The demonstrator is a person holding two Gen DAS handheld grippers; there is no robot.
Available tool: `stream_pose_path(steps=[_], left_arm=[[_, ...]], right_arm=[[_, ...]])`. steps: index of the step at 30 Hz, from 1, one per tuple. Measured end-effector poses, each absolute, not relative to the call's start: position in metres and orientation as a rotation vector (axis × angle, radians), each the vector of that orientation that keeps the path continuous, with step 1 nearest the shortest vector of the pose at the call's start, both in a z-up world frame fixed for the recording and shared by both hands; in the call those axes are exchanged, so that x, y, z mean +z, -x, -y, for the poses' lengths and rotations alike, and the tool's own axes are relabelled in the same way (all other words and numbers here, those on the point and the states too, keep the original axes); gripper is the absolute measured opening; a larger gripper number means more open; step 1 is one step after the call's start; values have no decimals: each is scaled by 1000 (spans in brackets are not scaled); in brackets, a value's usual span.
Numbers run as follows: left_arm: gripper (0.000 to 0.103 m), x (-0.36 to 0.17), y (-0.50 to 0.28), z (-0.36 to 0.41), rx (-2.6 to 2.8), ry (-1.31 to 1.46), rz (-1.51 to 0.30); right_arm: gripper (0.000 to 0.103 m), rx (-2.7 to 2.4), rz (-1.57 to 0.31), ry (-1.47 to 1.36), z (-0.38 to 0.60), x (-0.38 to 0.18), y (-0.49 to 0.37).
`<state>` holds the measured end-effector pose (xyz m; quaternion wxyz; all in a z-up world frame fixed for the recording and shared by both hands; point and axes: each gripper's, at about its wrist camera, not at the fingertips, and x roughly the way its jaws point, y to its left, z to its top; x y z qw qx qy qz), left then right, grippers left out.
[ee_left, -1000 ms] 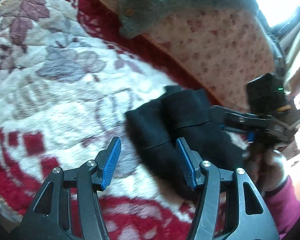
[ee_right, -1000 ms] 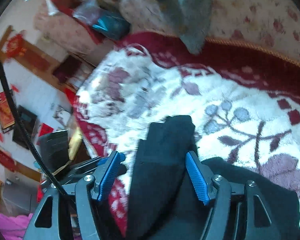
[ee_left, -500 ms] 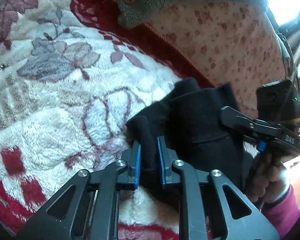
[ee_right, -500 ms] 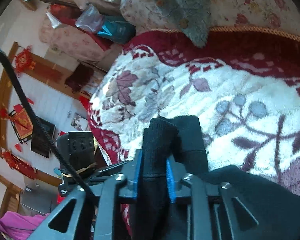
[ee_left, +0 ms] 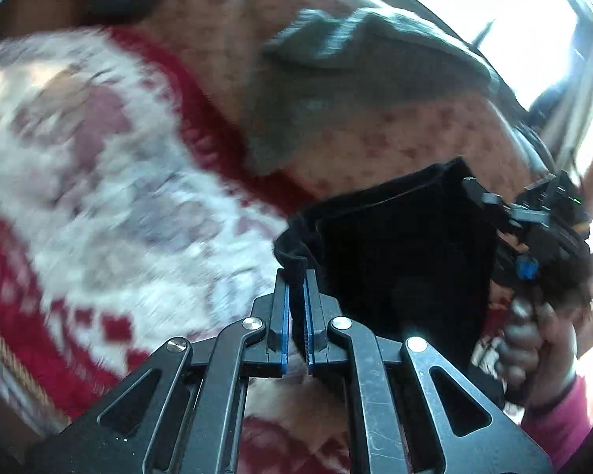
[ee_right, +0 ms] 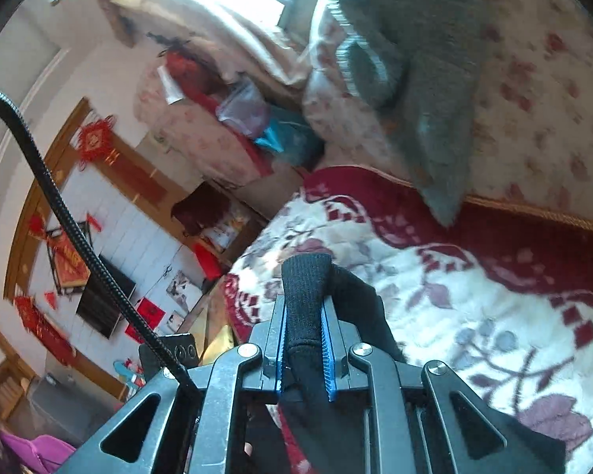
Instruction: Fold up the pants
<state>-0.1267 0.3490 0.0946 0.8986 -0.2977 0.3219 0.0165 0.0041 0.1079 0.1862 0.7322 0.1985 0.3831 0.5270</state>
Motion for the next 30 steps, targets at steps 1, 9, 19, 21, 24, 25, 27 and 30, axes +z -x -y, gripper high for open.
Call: stream_pose_path(steps=[1, 9, 19, 21, 24, 25, 27, 30], left_arm=[[5, 84, 128, -352, 63, 633, -692], [8, 38, 168, -409, 299, 721, -819], [50, 82, 153, -376, 113, 596, -776], [51, 77, 138, -360, 99, 543, -820], [51, 64, 113, -347, 74, 514, -899], [51, 57, 105, -342, 62, 505, -933], [51, 45, 94, -334, 65, 479, -987], [51, 33, 82, -321, 90, 404, -1022]], right_arm=[[14, 1178, -859, -430, -121, 181, 3], [30, 1257, -1271, -526, -208, 67, 43], [51, 1101, -977, -448, -58, 147, 46], [51, 1021, -970, -434, -20, 146, 54], [51, 851, -953, -408, 41, 137, 68], [51, 794, -960, -396, 59, 131, 73], [51, 709, -984, -392, 87, 114, 82], [51, 639, -1036, -331, 103, 92, 94]])
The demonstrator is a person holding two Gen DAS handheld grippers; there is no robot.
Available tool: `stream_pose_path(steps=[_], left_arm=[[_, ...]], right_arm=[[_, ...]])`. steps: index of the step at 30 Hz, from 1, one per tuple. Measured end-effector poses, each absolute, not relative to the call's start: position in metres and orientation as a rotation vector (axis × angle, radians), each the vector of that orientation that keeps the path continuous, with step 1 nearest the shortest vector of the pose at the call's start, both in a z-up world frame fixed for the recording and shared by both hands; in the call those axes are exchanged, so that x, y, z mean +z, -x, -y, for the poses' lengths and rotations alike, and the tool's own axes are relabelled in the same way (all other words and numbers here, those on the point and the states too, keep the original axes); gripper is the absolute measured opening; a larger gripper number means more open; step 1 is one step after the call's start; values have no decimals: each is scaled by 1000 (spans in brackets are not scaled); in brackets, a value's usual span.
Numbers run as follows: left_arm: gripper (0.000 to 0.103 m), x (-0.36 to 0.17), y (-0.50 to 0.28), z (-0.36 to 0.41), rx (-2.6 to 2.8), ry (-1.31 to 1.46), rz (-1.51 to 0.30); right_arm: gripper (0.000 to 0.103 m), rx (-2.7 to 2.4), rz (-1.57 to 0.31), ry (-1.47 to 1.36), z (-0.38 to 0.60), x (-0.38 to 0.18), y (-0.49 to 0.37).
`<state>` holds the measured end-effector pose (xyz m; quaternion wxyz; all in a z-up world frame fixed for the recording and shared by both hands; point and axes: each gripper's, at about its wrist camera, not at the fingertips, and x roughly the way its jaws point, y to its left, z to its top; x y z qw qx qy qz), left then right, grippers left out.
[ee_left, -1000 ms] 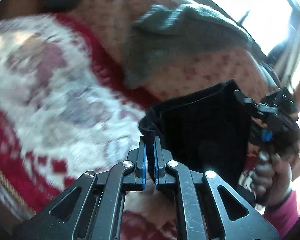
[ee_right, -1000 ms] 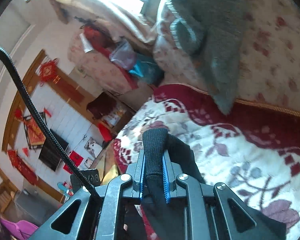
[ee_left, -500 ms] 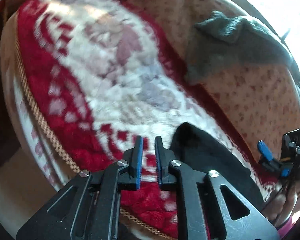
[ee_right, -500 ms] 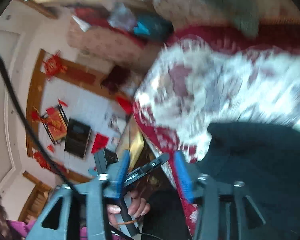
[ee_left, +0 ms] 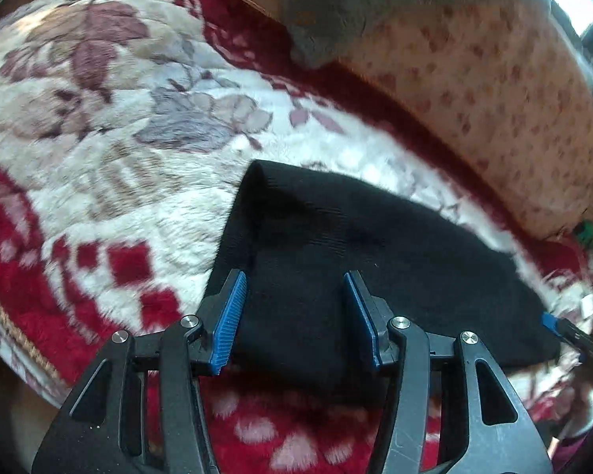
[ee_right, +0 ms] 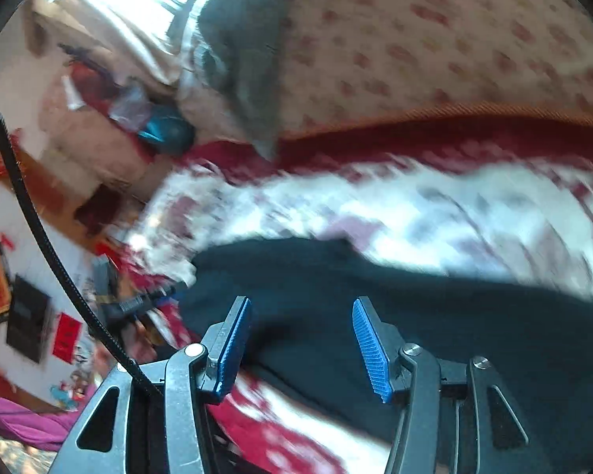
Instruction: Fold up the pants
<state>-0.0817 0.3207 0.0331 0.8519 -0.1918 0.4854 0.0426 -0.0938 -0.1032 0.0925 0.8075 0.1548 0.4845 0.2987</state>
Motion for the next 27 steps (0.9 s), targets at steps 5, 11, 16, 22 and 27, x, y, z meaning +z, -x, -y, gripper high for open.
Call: stream_pose_path(steps=[5, 11, 16, 22, 27], left_arm=[[45, 29, 52, -304, 133, 215, -989], [23, 33, 41, -313, 129, 186, -980], [23, 34, 48, -310, 133, 153, -959], [23, 32, 45, -312, 133, 186, -964], [23, 31, 47, -310, 140, 182, -957]], right_arm=[[51, 705, -1058, -329, 80, 76, 78], [51, 835, -1144, -534, 57, 67, 1], [51, 896, -1334, -695, 51, 35, -35], [51, 840, -1281, -518, 58, 66, -42], [51, 876, -1438, -490, 49, 34, -41]])
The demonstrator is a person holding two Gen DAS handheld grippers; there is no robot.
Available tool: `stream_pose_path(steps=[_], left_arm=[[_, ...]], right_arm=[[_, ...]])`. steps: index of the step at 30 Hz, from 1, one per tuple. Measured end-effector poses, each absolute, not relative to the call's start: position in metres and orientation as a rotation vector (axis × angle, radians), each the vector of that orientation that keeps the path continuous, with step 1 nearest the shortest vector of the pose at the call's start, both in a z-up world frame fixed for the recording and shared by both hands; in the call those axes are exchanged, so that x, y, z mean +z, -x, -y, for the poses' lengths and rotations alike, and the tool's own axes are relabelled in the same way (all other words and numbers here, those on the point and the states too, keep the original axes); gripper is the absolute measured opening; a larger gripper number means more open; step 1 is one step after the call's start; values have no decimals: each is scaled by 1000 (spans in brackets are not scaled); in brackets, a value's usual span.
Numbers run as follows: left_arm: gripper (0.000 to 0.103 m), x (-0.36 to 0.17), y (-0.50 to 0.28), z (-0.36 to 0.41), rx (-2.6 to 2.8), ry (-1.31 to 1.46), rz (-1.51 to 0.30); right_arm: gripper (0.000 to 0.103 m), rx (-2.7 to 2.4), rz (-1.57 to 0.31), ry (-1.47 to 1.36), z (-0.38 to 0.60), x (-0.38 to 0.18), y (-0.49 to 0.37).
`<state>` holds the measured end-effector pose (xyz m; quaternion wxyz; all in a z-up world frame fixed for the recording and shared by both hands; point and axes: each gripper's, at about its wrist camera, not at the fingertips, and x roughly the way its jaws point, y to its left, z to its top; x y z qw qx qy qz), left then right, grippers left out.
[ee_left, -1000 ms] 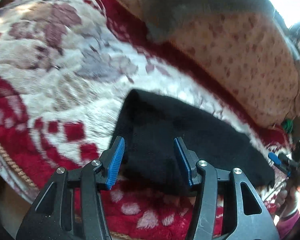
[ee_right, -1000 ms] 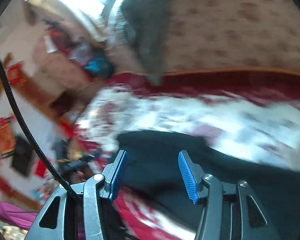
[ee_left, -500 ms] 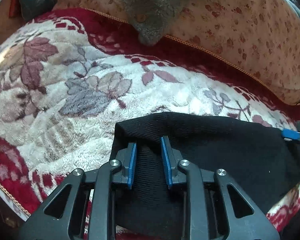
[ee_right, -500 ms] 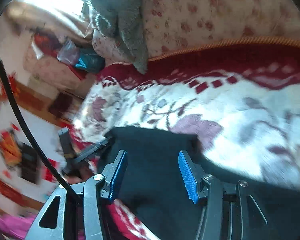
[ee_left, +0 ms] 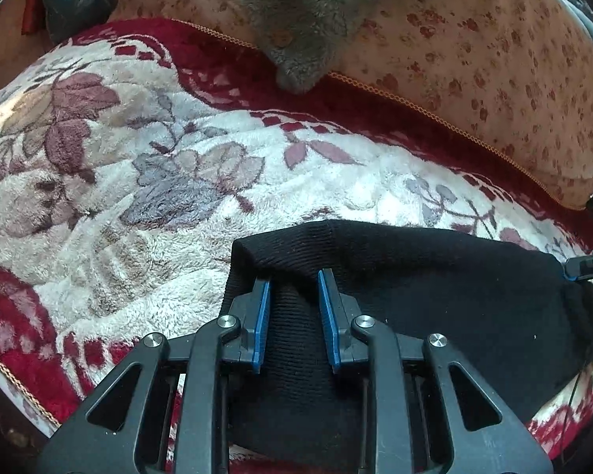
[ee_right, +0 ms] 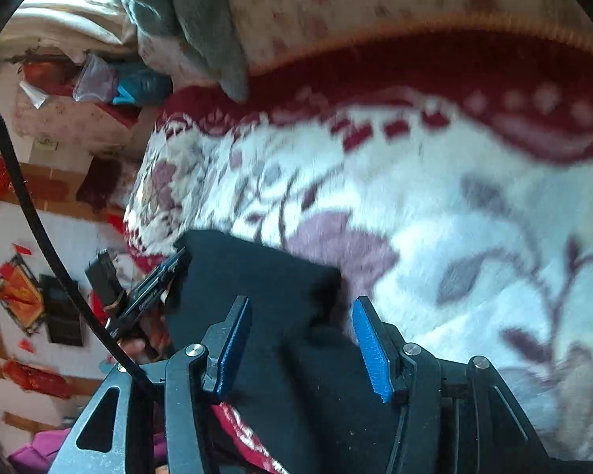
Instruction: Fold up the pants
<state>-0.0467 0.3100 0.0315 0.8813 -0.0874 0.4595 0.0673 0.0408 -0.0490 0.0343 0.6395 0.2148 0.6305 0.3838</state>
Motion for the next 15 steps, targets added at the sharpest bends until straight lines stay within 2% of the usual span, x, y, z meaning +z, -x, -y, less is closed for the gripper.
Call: stream_pose_path(steps=[3, 8, 9, 10, 12, 15], left_arm=[[23, 33, 44, -311, 143, 181, -964], [22, 46, 45, -320, 197, 162, -909], [17, 45, 46, -323, 230, 146, -892], [16, 41, 46, -326, 248, 137, -894], [16, 31, 43, -333, 244, 181, -936], [16, 42, 53, -337, 226, 218, -906]], right_arm=[[51, 891, -1419, -445, 28, 32, -44], [32, 926, -1253, -472, 22, 48, -46], [30, 914, -1194, -512, 30, 52, -46], [28, 895, -1147, -539, 37, 53, -45], [27, 822, -1062, -592, 51, 47, -44], [28, 746, -1131, -647, 55, 29, -43]])
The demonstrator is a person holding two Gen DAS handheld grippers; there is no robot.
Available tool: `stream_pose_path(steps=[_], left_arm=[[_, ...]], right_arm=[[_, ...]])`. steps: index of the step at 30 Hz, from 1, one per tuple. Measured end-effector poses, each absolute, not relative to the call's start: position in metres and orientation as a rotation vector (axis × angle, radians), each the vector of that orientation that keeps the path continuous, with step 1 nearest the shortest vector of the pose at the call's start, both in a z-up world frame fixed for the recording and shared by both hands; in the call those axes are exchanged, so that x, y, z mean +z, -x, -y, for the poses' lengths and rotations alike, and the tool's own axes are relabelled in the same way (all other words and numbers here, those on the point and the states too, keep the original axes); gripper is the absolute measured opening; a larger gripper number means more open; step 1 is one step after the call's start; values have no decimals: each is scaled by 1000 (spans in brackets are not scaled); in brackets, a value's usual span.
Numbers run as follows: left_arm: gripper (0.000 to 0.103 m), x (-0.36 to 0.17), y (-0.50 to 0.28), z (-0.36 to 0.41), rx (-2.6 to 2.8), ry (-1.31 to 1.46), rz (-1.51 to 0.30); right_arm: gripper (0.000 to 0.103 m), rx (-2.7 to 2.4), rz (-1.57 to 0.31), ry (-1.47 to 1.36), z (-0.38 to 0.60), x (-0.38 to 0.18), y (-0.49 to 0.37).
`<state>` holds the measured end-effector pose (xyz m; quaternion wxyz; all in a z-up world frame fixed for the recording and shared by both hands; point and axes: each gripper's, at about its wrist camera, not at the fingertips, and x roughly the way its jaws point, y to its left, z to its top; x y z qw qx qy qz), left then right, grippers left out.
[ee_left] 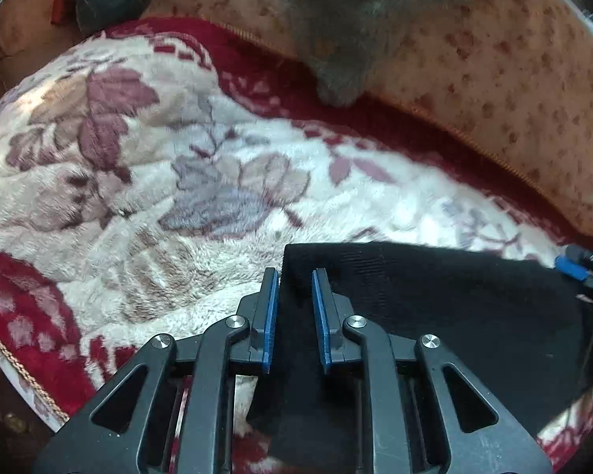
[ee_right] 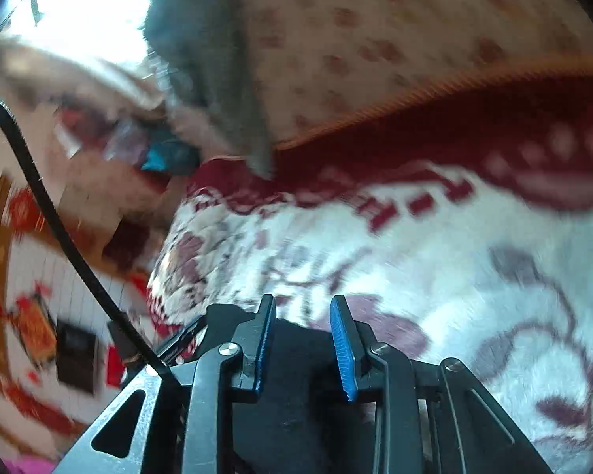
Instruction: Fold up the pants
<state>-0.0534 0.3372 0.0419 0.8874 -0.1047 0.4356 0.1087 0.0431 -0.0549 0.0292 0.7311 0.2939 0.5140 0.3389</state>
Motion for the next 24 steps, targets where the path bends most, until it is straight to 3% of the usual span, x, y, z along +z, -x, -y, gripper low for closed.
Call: stream_pose_path(steps=[4, 7, 15, 21, 24], left_arm=[[19, 84, 78, -325, 132, 242, -806], [41, 105, 89, -296, 12, 245, -768], [43, 93, 87, -184, -285, 194, -868], [43, 35, 70, -147, -222, 94, -1019], [43, 34, 74, -139, -199, 26, -971]], right_arm=[[35, 763, -1069, -626, 72, 62, -19], [53, 755, -1028, -591, 103, 89, 9], [53, 600, -1021, -520, 181, 100, 100], [53, 471, -1032, -552, 236, 83, 158], [53, 405, -1025, -591, 262, 75, 181]])
